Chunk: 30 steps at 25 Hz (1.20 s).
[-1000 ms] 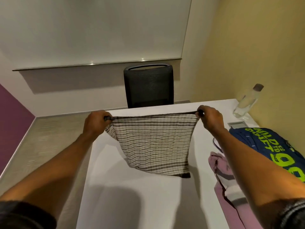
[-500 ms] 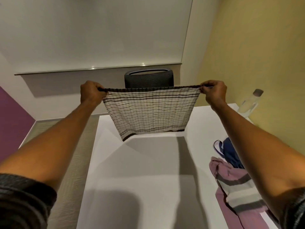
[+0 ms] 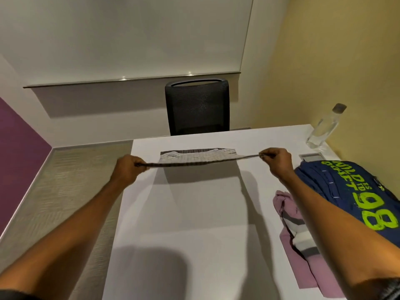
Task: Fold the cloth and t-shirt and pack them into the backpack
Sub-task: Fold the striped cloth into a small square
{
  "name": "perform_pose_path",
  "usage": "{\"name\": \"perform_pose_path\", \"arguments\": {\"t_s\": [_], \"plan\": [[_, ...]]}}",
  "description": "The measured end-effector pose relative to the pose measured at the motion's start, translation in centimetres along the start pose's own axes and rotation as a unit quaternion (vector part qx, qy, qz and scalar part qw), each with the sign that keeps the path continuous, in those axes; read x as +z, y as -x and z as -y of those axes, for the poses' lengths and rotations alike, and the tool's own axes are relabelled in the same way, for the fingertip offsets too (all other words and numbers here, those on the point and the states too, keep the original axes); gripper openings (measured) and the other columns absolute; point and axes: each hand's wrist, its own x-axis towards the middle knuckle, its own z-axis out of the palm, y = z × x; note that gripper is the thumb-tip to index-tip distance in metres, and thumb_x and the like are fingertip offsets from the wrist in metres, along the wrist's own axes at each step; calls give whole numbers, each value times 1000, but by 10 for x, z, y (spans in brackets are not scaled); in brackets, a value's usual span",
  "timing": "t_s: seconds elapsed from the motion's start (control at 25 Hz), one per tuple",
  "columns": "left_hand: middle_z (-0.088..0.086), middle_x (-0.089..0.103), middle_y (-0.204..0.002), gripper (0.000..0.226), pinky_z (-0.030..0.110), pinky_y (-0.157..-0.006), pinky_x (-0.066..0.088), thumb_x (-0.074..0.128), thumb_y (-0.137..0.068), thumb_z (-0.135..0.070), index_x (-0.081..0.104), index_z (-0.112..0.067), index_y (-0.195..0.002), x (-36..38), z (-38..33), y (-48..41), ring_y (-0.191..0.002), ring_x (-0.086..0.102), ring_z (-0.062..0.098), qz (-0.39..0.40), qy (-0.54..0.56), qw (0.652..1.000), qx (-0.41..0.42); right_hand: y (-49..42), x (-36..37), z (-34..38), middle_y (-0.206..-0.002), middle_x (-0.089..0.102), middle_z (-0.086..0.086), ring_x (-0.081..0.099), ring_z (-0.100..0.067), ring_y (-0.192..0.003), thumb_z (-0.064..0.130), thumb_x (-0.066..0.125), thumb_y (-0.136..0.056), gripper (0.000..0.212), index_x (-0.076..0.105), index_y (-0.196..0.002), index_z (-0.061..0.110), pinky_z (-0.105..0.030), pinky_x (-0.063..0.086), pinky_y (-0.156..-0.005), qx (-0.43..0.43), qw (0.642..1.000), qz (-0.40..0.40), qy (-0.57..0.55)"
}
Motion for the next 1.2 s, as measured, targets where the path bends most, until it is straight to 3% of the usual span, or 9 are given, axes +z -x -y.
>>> {"name": "perform_pose_path", "arguments": {"t_s": [0.08,0.2,0.28,0.36,0.44,0.52,0.72,0.96,1.2], "plan": [[4,72,-65,4,8,-52,37,81,-87,-8,83,-7,-84,24,21,24,-55,56,-2,43,-30,999,-8,22,9,-26,-94,78,-11,67,-15,-77,0,76,-90,9,81,-98,0,-8,47,-68,7,998,35,47],[6,80,-87,9,5,-60,40,78,-91,-11,84,-8,-97,58,50,56,-77,69,11,99,-44,994,-19,51,22,-61,-98,79,-13,74,-29,-88,-1,76,-89,10,82,-96,2,-34,57,-81,-2,990,89,106],[6,79,-97,11,12,-70,44,76,-93,-9,83,-7,-101,78,64,78,-90,73,19,120,-50,991,-26,70,26,-78,-102,79,-12,73,-28,-93,-1,75,-89,10,82,-97,2,-40,59,-87,-3,983,118,143],[7,75,-101,8,19,-76,45,72,-96,-10,80,-11,-98,95,77,100,-95,71,24,144,-72,987,-21,87,30,-94,-99,79,-11,73,-26,-89,0,73,-90,9,81,-95,0,-39,58,-82,-6,974,141,177],[1,66,-102,8,14,-75,43,64,-101,-15,69,-21,-99,107,78,121,-98,65,23,185,-132,974,17,103,34,-114,-96,79,-11,74,-27,-86,1,73,-90,9,81,-94,3,-34,56,-74,3,963,171,207],[3,64,-107,11,8,-76,45,61,-102,-12,70,-14,-108,114,82,138,-103,64,23,198,-161,965,54,119,36,-129,-98,80,-10,74,-26,-88,2,72,-91,13,82,-99,7,-32,56,-74,17,950,210,232],[2,75,-109,25,28,-79,59,79,-90,-14,79,-19,-115,127,99,184,-97,72,20,168,-183,965,81,154,36,-151,-98,79,-12,74,-31,-87,3,68,-91,18,82,-99,12,-37,58,-76,42,926,252,277],[-3,77,-103,29,24,-72,61,91,-76,-15,82,-22,-103,143,116,225,-89,75,15,188,-205,957,85,187,35,-158,-95,68,-6,59,-22,-85,14,59,-94,15,70,-102,20,-32,46,-70,84,901,281,319],[-9,73,-92,30,2,-65,43,97,-68,-21,83,-27,-95,156,130,263,-77,71,5,233,-190,948,105,225,25,-187,-111,71,1,65,-18,-96,17,51,-104,23,72,-112,16,-36,54,-90,42,882,297,363]]}}
